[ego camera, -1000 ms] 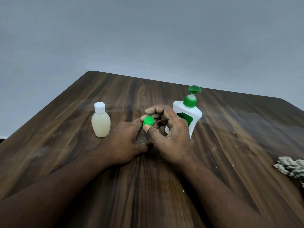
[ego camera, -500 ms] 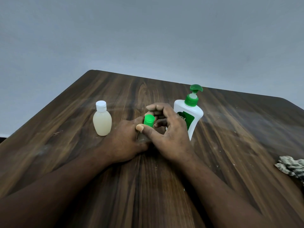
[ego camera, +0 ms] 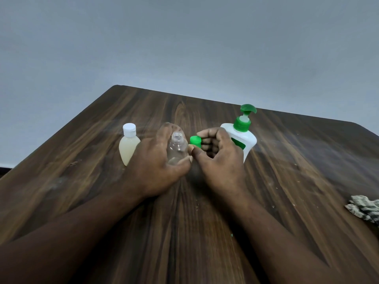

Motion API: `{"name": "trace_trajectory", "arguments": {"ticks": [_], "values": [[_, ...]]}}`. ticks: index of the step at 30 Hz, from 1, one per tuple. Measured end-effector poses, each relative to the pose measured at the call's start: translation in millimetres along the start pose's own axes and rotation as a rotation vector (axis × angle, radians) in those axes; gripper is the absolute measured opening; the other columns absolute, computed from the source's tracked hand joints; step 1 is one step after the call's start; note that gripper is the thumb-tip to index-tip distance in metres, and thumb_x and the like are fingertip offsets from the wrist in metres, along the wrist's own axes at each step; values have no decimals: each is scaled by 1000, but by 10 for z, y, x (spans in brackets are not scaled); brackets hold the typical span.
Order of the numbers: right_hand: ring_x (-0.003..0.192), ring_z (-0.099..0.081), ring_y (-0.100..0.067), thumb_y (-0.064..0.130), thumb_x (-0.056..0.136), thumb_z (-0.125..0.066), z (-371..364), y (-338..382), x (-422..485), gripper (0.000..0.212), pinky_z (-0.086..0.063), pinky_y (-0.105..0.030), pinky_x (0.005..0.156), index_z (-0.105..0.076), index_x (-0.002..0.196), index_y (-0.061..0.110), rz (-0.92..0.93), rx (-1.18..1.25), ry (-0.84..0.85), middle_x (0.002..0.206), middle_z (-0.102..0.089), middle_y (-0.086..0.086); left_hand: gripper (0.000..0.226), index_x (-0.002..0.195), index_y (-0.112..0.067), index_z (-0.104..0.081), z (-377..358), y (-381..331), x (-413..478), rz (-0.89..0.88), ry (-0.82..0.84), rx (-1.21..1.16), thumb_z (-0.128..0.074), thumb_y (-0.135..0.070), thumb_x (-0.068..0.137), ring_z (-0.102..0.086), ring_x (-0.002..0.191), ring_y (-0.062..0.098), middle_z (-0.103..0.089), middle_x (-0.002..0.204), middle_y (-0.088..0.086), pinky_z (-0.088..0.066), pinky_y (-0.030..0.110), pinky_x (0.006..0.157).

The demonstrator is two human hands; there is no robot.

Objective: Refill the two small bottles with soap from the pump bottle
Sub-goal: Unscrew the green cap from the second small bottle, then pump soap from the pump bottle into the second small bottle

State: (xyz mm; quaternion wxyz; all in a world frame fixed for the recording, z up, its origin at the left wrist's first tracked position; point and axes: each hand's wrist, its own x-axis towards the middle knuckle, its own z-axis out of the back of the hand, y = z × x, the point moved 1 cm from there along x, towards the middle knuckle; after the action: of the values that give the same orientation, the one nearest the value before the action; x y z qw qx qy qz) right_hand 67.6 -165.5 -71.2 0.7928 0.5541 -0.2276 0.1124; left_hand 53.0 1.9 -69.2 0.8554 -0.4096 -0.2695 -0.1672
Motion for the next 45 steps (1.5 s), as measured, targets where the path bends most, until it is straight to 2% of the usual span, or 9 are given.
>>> {"name": "trace_trajectory", "arguments": {"ticks": [6, 11, 18, 25, 28, 30, 35, 40, 45], "values": [[95, -64, -7, 15, 86, -75, -87, -101, -22, 28, -51, -22, 85, -79, 112, 22, 199, -436, 202, 104, -68, 8, 47, 103, -22, -46, 61, -64, -15, 36, -166, 16, -82, -16, 74, -57, 74, -14, -55, 73, -24, -37, 3, 58], [85, -64, -19, 19, 84, -76, -152, -104, -19, 22, -52, -36, 77, -59, 98, 21, 151, -555, 238, 91, -67, 4, 47, 109, -27, -42, -2, 23, -1, 50, -104, -2, -77, -32, 78, -61, 79, -4, -60, 86, -19, -40, 10, 61], [74, -55, -18, 17, 86, -73, -197, -108, 12, 26, -40, -31, 68, -49, 80, 26, 177, -631, 257, 81, -57, 5, 48, 116, -25, -39, -40, 73, 11, 30, 7, -39, -64, -47, 82, -65, 83, 2, -67, 95, -12, -49, 28, 71], [84, -61, -14, 15, 85, -71, -126, -70, 0, 25, -47, -28, 71, -63, 107, 21, 126, -573, 269, 98, -66, 6, 63, 125, -27, -35, -92, 66, -30, -31, 68, 16, -53, -72, 85, -69, 87, 9, -69, 100, -10, -56, 38, 76], [95, -60, -12, 16, 86, -69, -40, 10, 15, 31, -46, -27, 78, -63, 116, 24, 114, -614, 244, 110, -65, 8, 68, 128, -24, -37, -71, 57, -28, -33, 52, 15, -53, -74, 85, -69, 88, 7, -69, 102, -9, -55, 31, 76], [98, -60, -9, 17, 88, -70, 40, 46, 20, 34, -50, -25, 81, -63, 121, 24, 131, -610, 195, 115, -66, 9, 65, 128, -23, -39, -48, 44, -27, -41, 29, 11, -55, -71, 88, -67, 80, 4, -68, 91, -11, -52, 24, 70], [83, -65, -4, 23, 91, -74, 150, 107, -2, 13, -56, -24, 73, -71, 104, 24, 263, -495, 87, 94, -71, 13, 59, 126, -18, -44, -27, -3, -30, -46, 9, -19, -62, -61, 89, -61, 69, -9, -57, 73, -20, -40, 8, 59], [66, -65, -12, 22, 94, -76, 327, 239, -1, 12, -53, -30, 60, -74, 86, 13, 553, -337, -214, 77, -71, 5, 58, 125, -26, -44, 2, 8, -53, -53, -28, -17, -56, -69, 88, -66, 84, -1, -68, 93, -16, -51, 19, 69], [59, -59, -30, 33, 98, -69, 764, 430, 331, 26, -48, -42, 56, -60, 78, 18, 380, -8, -600, 65, -63, -8, 62, 127, -30, -48, -18, -70, -56, 14, -8, -77, -52, -76, 86, -66, 90, -3, -69, 100, -18, -50, 13, 72]]}}
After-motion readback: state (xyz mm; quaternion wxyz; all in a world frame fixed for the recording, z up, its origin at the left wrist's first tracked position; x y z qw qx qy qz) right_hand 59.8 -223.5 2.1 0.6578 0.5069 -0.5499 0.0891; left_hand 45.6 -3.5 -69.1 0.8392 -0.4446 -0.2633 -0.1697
